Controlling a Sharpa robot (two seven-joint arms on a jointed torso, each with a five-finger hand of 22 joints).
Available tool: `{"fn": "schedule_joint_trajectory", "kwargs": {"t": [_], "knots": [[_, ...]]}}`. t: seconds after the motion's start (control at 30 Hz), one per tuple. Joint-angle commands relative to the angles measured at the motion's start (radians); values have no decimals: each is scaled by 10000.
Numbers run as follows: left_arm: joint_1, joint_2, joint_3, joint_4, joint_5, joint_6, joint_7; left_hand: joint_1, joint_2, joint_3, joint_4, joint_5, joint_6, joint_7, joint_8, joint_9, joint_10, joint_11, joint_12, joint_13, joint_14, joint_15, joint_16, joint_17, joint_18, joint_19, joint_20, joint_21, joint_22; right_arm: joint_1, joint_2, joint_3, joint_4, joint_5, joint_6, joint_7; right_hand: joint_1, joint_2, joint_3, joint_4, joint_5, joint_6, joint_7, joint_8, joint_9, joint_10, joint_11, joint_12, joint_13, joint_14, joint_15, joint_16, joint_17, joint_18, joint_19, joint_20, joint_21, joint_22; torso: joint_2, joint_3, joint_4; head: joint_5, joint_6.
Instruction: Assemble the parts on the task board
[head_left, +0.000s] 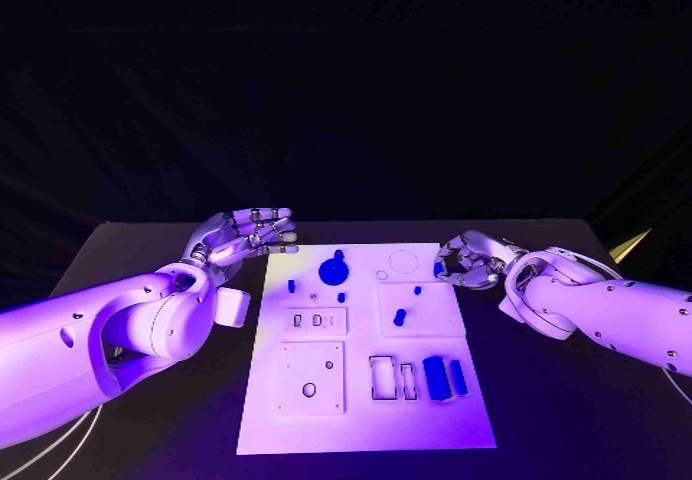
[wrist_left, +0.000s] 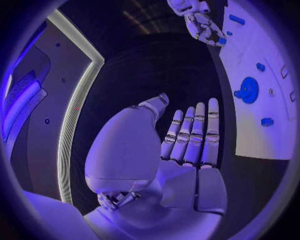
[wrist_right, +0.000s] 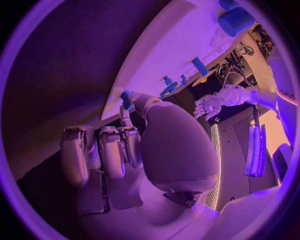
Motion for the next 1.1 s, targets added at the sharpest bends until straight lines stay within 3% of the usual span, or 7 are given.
{"fn": "schedule_joint_trajectory", "kwargs": {"t": [0.03, 0.53, 0.73, 0.83, 0.97, 1.1], "knots": [[7, 5, 8, 9, 26, 153, 74, -24, 41, 26, -37, -50, -38, 752, -51, -12, -51, 41, -68, 13, -42, 3, -57, 14, 63, -44, 4, 40, 18, -8, 17, 0, 19, -33, -56, -23, -1, 62, 66, 4, -53, 80, 7, 19, 12, 440, -78, 69, 1995, 1042, -89, 62, 2630, -138, 647, -81, 64, 2174, -3, -3, 1, -10, -7], [8, -11, 8, 11, 26, 127, 52, 14, 14, 38, -98, -52, -45, 751, -60, -17, -60, 42, -71, 13, -63, 7, -68, 29, 65, -73, 8, 60, 29, -9, 33, 0, 35, -30, -96, -104, -163, -38, 81, -25, -120, -60, 44, -77, -26, 436, -53, 63, 1991, 1042, -70, 62, 2630, -143, 659, -83, 78, 2189, -6, -9, 10, -31, -4], [8, -12, 8, 14, 26, 130, 45, 13, 13, 39, -102, -52, -46, 752, -62, -18, -63, 43, -72, 12, -69, 8, -71, 31, 64, -79, 9, 62, 31, -10, 47, 0, 31, -30, -84, -123, -126, 145, 293, -169, -105, 244, -57, 104, 59, 471, -126, 97, 2026, 1042, -118, 62, 2630, -144, 664, -104, 81, 2197, -6, -5, 0, -34, -10], [8, -13, 8, 15, 26, 131, 43, 13, 13, 39, -102, -52, -46, 752, -62, -18, -63, 43, -72, 12, -69, 8, -71, 31, 64, -79, 9, 62, 31, -11, 53, 0, 31, -30, -97, -123, -119, 353, 521, -336, -479, 560, -224, 387, 205, 518, -272, 137, 2068, 1042, -244, 62, 2630, -145, 670, -208, 85, 2207, -3, -4, 1, -40, -12], [8, -13, 8, 16, 26, 140, 38, 13, 13, 39, -102, -52, -46, 752, -62, -18, -63, 43, -72, 12, -69, 8, -71, 31, 64, -79, 9, 62, 31, -13, 60, 0, 35, 6, -180, -117, -255, 479, 623, -390, -557, 697, -326, 590, 324, 581, -363, 192, 2125, 1042, -326, 62, 2630, -152, 687, -286, 107, 2228, 1, -2, -2, -44, -13], [8, -16, 8, 14, 26, 141, 25, 13, 13, 39, -102, -52, -46, 752, -62, -18, -63, 43, -72, 12, -69, 8, -71, 31, 64, -79, 9, 62, 31, -15, 58, 0, 46, 31, -338, -153, -287, 489, 635, -395, -546, 694, -339, 610, 338, 602, -375, 213, 2145, 1042, -338, 62, 2630, -160, 705, -298, 133, 2249, -1, 4, 1, -43, -24]]}}
